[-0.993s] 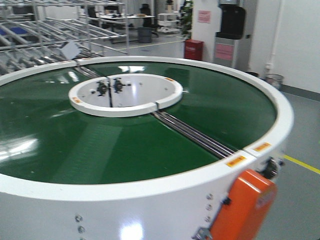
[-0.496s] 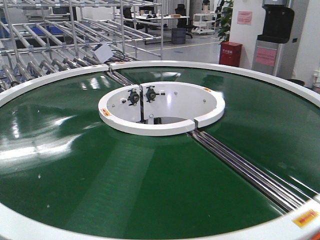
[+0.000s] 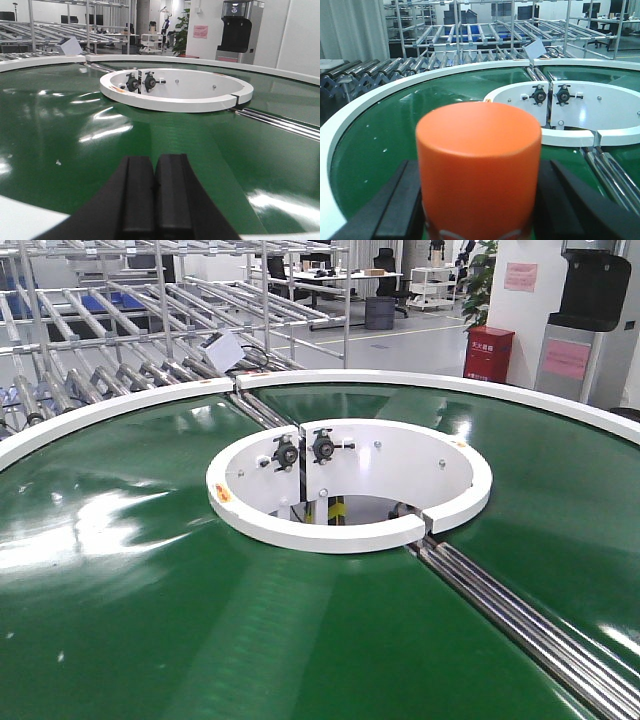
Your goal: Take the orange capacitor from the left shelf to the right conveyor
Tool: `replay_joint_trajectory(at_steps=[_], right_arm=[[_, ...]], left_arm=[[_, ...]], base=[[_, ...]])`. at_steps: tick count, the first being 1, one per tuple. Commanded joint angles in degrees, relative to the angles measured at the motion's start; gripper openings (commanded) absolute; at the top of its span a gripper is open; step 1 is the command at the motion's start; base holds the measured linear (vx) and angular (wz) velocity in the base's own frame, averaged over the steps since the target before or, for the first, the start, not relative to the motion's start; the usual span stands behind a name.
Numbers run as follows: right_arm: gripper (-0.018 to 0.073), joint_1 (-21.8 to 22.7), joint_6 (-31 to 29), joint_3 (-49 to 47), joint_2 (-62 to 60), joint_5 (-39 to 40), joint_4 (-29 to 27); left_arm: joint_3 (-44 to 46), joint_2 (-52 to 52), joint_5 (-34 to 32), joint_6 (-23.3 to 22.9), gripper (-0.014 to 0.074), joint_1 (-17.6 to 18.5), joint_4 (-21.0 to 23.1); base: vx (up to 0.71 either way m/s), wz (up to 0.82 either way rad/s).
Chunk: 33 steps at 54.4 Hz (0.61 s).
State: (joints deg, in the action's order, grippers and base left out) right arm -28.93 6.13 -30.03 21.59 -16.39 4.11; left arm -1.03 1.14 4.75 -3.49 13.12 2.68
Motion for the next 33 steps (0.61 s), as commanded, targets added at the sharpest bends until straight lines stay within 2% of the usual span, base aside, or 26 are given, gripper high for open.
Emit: replay_joint_trajectory(at_steps=[1, 33], right_arm=[[-0.0008, 0.2, 0.0, -1.7, 0.4, 5.0, 0.5], [-0.0008, 0.2, 0.0, -1.7, 0.4, 5.0, 0.5]], left_arm=[[1.7, 0.2, -4.7, -0.3, -0.0006, 0.4, 0.3], [1.7, 0.2, -4.7, -0.3, -0.0006, 0.4, 0.3]], base=[[0.23, -0.03], [0.12, -0.08]])
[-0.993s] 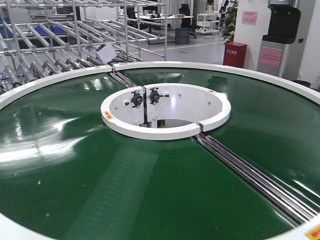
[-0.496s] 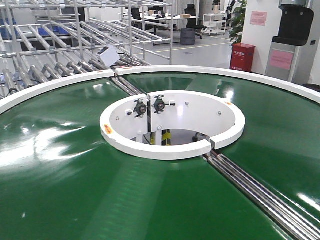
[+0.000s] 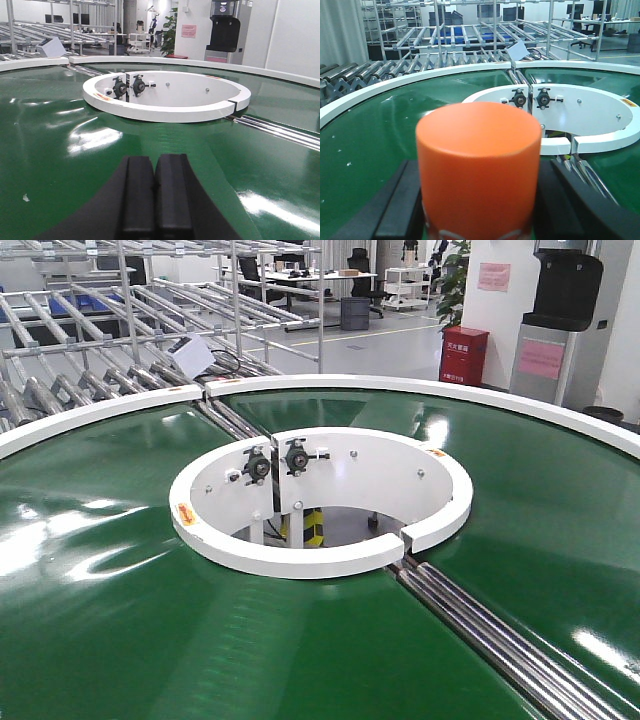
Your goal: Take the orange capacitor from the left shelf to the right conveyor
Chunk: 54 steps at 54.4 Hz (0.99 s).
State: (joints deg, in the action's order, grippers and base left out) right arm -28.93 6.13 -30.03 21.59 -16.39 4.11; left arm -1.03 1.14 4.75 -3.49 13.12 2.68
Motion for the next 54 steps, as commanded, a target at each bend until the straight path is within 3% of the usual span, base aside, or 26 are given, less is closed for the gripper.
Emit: replay_joint_trajectory(at_steps=[1, 23, 35, 44, 54], right_arm=[[-0.0008, 0.2, 0.0, -1.7, 0.4, 5.0, 0.5], [-0.0008, 0.2, 0.0, -1.7, 1.0, 8.0, 0.3], [-0.0008, 0.3, -0.2, -1.6, 15.8, 28.6, 3.4], [-0.0008, 0.3, -1.3, -1.9, 36.3, 47.0, -1.2], [-0.0008, 0.3, -8.3, -1.9, 58.0, 68.7, -4.1]], left_arm=[[1.7, 0.2, -4.7, -0.3, -0.0006, 0.4, 0.3], [1.7, 0.2, -4.7, -0.3, -0.0006, 0.4, 0.3], [1.7, 0.2, -4.7, -0.3, -0.0006, 0.4, 0.3], [1.7, 0.2, -4.7, -0.3, -0.0006, 0.4, 0.3], [1.7, 0.2, -4.7, -0.3, -0.0006, 0.4, 0.3]], base=[[0.04, -0.03], [0.01, -0.01], [0.00, 0.00], [0.00, 0.00], [0.00, 0.00]])
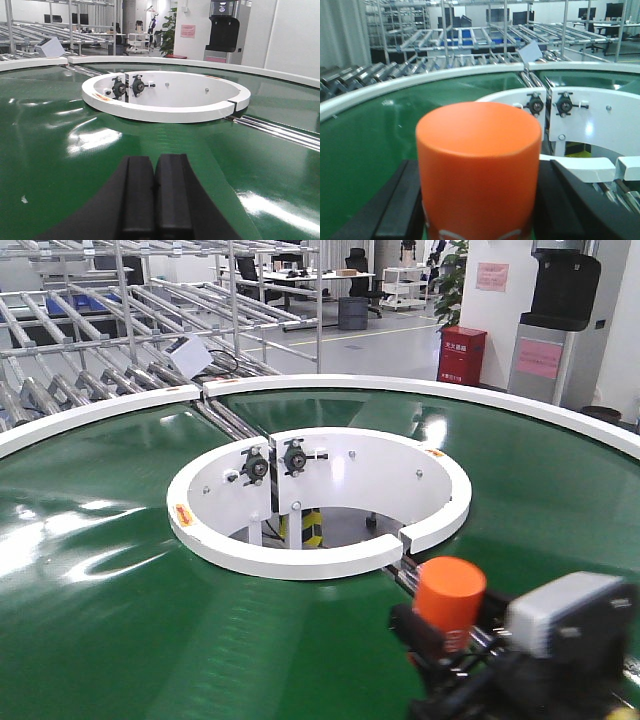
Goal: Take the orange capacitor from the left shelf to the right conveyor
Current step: 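Lower the cylinder onto the green belt and open the right gripper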
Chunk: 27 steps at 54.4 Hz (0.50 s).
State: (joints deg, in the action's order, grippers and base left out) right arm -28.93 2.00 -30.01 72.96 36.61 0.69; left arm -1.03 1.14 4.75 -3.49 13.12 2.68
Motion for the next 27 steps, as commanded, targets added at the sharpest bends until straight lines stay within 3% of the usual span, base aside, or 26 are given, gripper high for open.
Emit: replay_joint_trajectory(at_steps=[1, 6, 11, 27], right_arm=[[-0.0008, 0.3, -4.6, -1.9, 9.0, 17.3, -0.7], [-0.0008, 0.3, -4.9, -1.9, 18.5, 27.4, -0.7], [-0.0008, 0.3, -4.4, -1.9, 25.9, 32.4, -0.7], [0.0029, 0.3, -4.4, -1.8, 37.8, 35.1, -0.7]], left_arm=[[1.7, 0.2, -4.7, -0.3, -0.0006, 0.4, 0.3], [1.7, 0.2, -4.7, -0.3, -0.0006, 0.4, 0.3], [1.7, 0.2, -4.7, -0.3, -0.0006, 0.4, 0.3], [1.7, 0.2, -4.7, -0.3, -0.0006, 0.4, 0.3]], base=[[0.00, 0.00], [0.00, 0.00], [0.00, 0.00], [0.00, 0.00]])
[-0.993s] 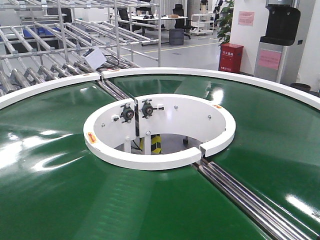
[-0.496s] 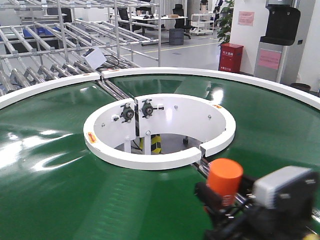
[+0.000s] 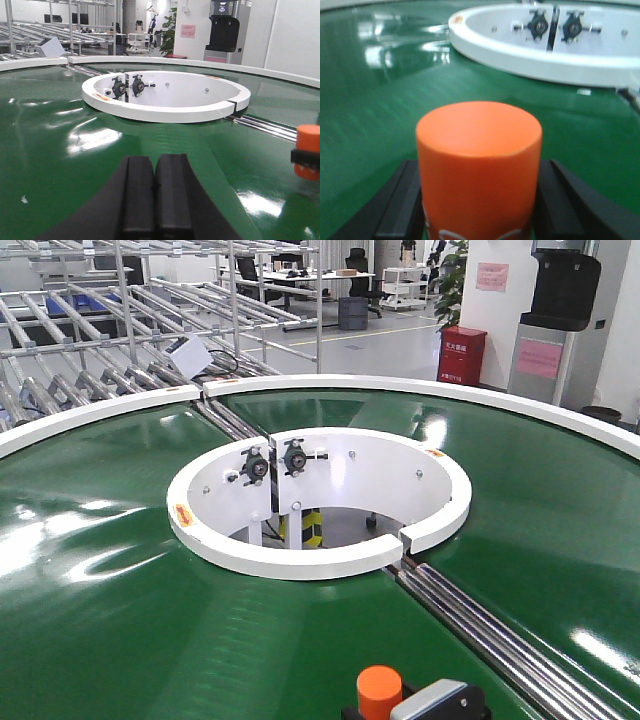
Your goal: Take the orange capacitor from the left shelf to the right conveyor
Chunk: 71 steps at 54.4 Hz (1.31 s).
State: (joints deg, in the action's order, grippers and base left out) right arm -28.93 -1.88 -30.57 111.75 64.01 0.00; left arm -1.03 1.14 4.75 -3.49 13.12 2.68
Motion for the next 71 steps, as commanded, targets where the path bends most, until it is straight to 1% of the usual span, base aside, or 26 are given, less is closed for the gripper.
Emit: replay_joint_trajectory(at_steps=[1, 8, 13, 17, 18, 23, 27, 36, 44, 49, 55, 59, 62, 68, 71], right_arm=[[0.0038, 0.3, -0.6, -1.3, -0.7, 7.7, 0.0], [0.0123, 0.3, -0.6, -1.3, -0.2, 7.8, 1.0], [0.0219, 0.3, -0.6, -1.3, -0.2, 8.7, 2.4], [0.0323, 0.3, -0.6, -1.3, -0.2, 9.4, 3.6], [0.0567, 0.3, -0.6, -1.3, -0.2, 9.4, 4.4], [0.0634, 0.3, -0.5, -1.3, -0.3, 9.4, 4.4], [0.0654, 0.3, 0.3, -1.3, -0.5, 9.5, 4.5], [0.0648, 0.3, 0.9, -1.3, -3.7, 9.3, 4.8], [0.0640, 0.3, 0.9, -1.3, -10.0, 6.5, 4.7], [0.0624, 0.3, 0.9, -1.2, -15.0, 3.0, 4.7], [0.0573, 0.3, 1.4, -1.2, -23.5, -4.7, 4.7], [0.0504, 0.2, 3.7, -1.2, -30.8, -13.0, 4.8], [0.0426, 0.2, 5.7, -1.2, -36.0, -19.1, 5.0], [0.0194, 0.2, 9.6, -1.2, -47.7, -38.2, 6.8], [0.0057, 0.2, 10.0, -1.2, -53.1, -47.0, 8.0]], left_arm=[[1.7, 0.2, -4.7, -0.3, -0.0006, 0.4, 0.3], [1.7, 0.2, -4.7, -0.3, -0.0006, 0.4, 0.3], [1.7, 0.2, -4.7, -0.3, -0.0006, 0.4, 0.3], [1.7, 0.2, -4.7, -0.3, -0.0006, 0.4, 0.3], [1.7, 0.2, -4.7, -0.3, -0.0006, 0.4, 0.3], [1.7, 0.2, -4.7, -0.3, -0.0006, 0.4, 0.3], [1.7, 0.2, -4.7, -0.3, -0.0006, 0.4, 0.3], [1.7, 0.2, -4.7, -0.3, -0.0006, 0.4, 0.3], [1.7, 0.2, -4.7, -0.3, -0.0006, 0.4, 0.3], [1.7, 0.2, -4.7, -0.3, -0.0006, 0.4, 0.3], [1.7, 0.2, -4.7, -0.3, -0.0006, 0.4, 0.3], [1.7, 0.2, -4.7, -0.3, -0.0006, 0.4, 0.3], [1.7, 0.2, -4.7, -0.3, -0.0006, 0.4, 0.3], [1.7, 0.2, -4.7, -0.3, -0.0006, 0.4, 0.3], [1.7, 0.2, -4.7, -0.3, -0.0006, 0.4, 0.3]], base=[[0.00, 0.00], [0.00, 0.00], [0.00, 0.00], [0.00, 0.00], [0.00, 0.00], [0.00, 0.00], [0.00, 0.00], [0.00, 0.00], [0.00, 0.00], [0.00, 0.00], [0.00, 0.00], [0.00, 0.00], [0.00, 0.00], [0.00, 0.00], [0.00, 0.00]])
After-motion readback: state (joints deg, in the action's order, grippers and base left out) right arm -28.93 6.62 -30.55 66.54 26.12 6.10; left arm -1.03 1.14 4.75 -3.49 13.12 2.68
